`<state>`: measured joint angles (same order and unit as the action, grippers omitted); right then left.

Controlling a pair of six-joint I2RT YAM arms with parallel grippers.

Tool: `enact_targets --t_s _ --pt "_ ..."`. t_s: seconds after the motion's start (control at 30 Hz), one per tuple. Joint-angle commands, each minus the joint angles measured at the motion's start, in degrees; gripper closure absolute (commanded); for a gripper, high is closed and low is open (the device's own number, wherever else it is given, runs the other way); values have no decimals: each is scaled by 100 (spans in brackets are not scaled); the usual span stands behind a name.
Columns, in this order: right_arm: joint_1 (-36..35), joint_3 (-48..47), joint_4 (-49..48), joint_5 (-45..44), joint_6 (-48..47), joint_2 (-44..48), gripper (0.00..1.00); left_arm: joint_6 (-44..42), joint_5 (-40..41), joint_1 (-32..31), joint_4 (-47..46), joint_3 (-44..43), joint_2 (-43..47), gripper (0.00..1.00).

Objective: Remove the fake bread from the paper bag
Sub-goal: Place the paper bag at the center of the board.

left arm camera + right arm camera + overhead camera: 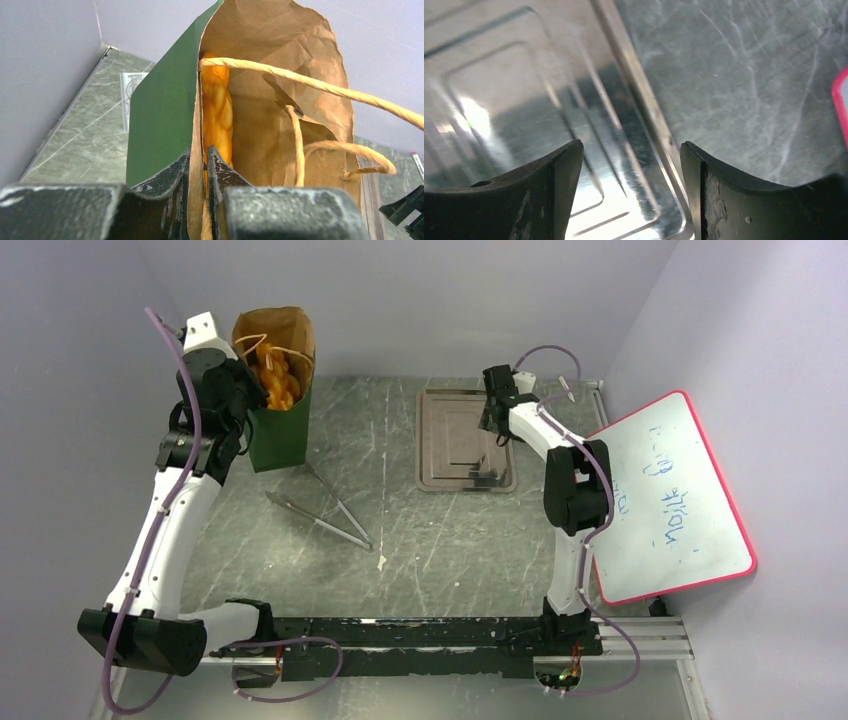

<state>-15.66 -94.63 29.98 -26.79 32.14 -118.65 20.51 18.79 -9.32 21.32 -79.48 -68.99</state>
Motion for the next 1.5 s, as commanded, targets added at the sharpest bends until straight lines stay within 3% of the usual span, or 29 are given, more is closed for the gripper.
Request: enact_targets --t_s 0.0,0.33,0.4,0.5,0.6,0.83,1.1,1.47 --pt "208 465 -148 -35 -489 71 28 220 -126 -26 -299 63 343 93" --pt "452 1216 -841 640 -530 -22 35 -442 83 -26 184 98 651 93" --pt "483 1242 -842 788 -485 -102 43 -480 198 -26 312 66 724 93" --pt "591 1284 -702 1020 -315 -216 68 -450 284 -26 456 86 843 93" --pt "654 1380 -556 1243 -59 -286 84 -360 309 -24 598 86 914 93" --pt "687 1743 -536 2046 1105 -232 100 -197 439 -26 950 17 1008 93" --pt "688 2208 -574 2603 2965 -118 100 -137 351 -26 1073 33 1030 93" --pt "494 3103 -527 2152 5222 587 100 -150 423 -32 1239 70 1087 93"
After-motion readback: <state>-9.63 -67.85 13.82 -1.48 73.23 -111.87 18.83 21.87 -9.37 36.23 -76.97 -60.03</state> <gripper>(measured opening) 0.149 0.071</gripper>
